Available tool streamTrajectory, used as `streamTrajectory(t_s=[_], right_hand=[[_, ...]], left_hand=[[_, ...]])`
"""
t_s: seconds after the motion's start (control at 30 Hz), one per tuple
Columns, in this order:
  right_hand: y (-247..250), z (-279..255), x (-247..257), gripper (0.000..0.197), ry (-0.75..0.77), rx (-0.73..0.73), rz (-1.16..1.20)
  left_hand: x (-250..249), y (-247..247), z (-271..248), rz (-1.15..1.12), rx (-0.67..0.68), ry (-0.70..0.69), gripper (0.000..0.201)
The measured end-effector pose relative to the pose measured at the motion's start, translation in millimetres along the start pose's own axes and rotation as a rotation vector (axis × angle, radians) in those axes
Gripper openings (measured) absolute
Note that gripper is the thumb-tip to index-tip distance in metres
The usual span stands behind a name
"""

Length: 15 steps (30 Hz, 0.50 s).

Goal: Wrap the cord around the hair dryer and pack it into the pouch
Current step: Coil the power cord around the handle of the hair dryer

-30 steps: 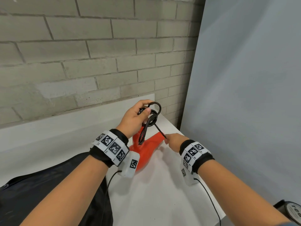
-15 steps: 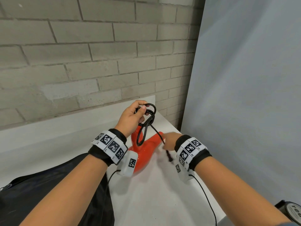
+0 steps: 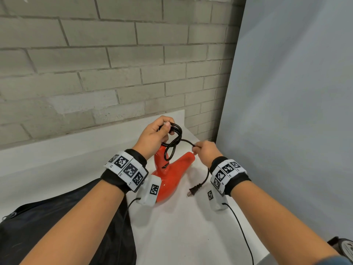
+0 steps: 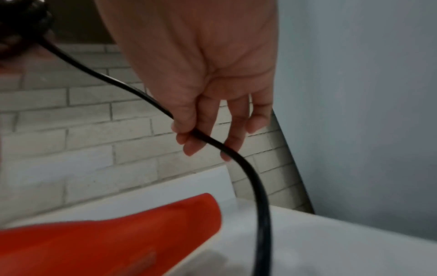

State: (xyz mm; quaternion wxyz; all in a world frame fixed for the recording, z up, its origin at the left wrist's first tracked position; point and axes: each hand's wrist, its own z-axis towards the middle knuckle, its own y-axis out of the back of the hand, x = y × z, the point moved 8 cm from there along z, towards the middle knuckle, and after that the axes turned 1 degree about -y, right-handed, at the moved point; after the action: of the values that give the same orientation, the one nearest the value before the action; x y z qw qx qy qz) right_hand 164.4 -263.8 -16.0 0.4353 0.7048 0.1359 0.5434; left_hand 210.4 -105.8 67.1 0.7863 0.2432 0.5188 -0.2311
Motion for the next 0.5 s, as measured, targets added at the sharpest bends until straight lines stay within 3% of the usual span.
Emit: streamTrajectory(t_s=[0.2,0.33,0.43,0.5], right_hand=[[-9,7,-33,0.023,-0.221,0.030,-0.406],[-37,4,-19,0.032,-0.162,0.163,-0.518],[-35,-4,21,0.047,0.086,0.161,-0.105],[-21,-18,53,0.040,0.296,0.139,0.145]], left_hand=[[-5,-9,-3,-0.031,0.075,-0.017,0.024],[-6,-14,-3,-0.020,0.082,-0.028,0.025],[-7,-11,-3,-0.011,0.070,-0.044,0.023],[-9,-10,-3,-0.021,0.063,-0.046,0.019]])
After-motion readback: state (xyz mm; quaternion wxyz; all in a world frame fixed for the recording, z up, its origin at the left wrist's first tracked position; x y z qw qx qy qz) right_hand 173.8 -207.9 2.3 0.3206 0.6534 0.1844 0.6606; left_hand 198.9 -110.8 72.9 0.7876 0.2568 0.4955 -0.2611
